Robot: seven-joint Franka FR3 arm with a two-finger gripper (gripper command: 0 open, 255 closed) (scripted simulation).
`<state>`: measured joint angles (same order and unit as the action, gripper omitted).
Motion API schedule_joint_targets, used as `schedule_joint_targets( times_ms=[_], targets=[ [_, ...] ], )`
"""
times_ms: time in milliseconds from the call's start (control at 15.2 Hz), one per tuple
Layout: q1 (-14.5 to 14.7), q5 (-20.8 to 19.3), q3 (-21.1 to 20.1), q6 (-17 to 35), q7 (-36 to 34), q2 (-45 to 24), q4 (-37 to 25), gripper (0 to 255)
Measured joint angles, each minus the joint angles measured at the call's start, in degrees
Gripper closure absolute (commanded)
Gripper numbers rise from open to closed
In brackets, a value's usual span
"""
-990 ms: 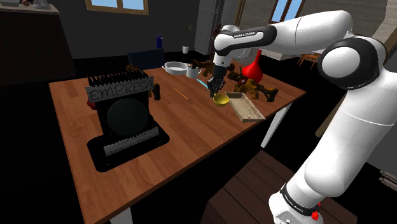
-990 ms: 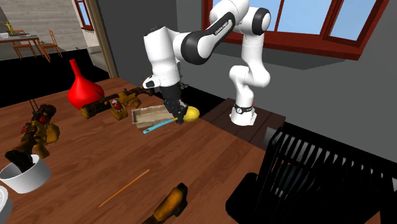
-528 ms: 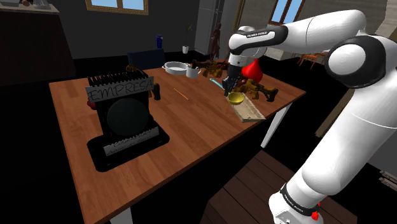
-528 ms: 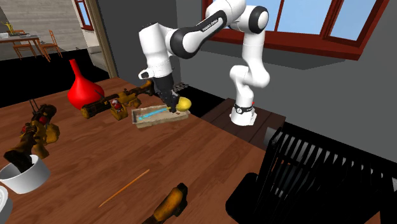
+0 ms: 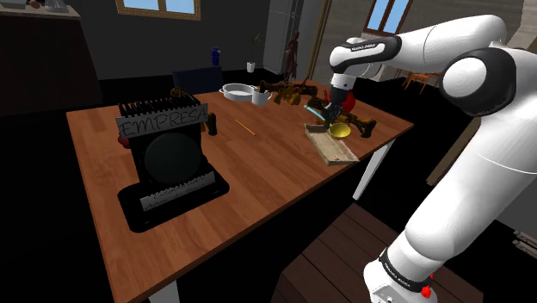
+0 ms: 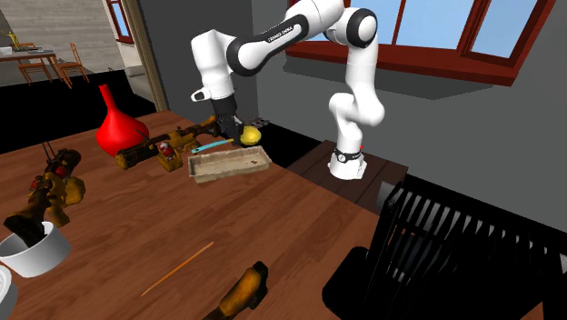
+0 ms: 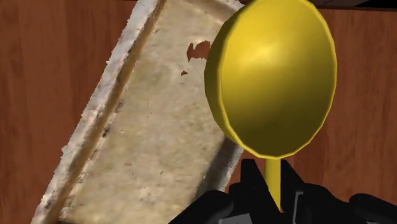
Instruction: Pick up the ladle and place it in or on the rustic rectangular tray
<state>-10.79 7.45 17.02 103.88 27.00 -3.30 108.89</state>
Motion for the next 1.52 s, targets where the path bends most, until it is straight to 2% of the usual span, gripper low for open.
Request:
schedule_joint_targets(
  times_ms=[330, 1188, 1518],
  targets=[
    [-3.28, -0.24, 2.84, -0.72, 6.0, -1.57, -1.52, 255],
    [-3.77, 1.27, 2.94, 8.11, 8.35, -4.94, 4.36, 255],
    [-3.78, 1.38, 2.93, 8.85, 8.51, -5.11, 4.95, 255]
  ],
)
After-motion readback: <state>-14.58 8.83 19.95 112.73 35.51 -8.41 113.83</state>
